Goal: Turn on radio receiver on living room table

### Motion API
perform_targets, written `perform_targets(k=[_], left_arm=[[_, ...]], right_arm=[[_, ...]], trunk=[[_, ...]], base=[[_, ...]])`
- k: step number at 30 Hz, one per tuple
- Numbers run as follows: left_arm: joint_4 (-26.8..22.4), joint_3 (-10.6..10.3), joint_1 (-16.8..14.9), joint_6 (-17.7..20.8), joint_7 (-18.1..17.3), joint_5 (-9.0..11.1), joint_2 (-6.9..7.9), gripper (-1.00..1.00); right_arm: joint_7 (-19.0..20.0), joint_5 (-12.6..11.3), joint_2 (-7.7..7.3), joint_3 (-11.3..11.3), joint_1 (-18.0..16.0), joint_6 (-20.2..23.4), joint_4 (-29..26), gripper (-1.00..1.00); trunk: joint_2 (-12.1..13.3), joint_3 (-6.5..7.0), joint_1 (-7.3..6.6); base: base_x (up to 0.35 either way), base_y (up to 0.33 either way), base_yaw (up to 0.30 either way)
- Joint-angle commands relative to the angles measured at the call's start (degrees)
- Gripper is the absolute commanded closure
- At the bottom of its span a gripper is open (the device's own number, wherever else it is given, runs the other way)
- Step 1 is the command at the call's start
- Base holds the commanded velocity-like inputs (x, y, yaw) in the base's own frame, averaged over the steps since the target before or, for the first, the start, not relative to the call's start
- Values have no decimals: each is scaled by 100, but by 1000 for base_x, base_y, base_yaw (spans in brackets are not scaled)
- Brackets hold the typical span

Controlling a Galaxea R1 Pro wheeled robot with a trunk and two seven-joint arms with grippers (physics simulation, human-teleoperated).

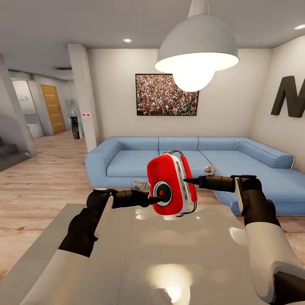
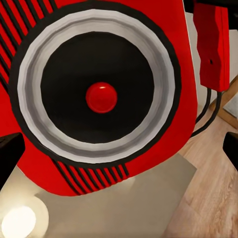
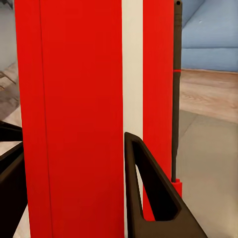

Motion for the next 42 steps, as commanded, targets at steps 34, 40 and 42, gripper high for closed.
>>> perform_targets(k=[34, 40, 42], left_arm=[[51, -8, 0, 0, 0, -4, 25, -100], [51, -4, 0, 0, 0, -4, 34, 100], [51, -4, 0, 0, 0, -6, 34, 100]], right_arm=[[463, -41, -3, 3, 8, 19, -3, 100], [467, -37, -5, 1, 8, 19, -3, 100], [468, -36, -6, 1, 8, 19, -3, 100]], trunk=[[0, 1, 0], [0, 1, 0], [0, 1, 0]], base=[[0, 0, 0], [0, 0, 0], [0, 0, 0]])
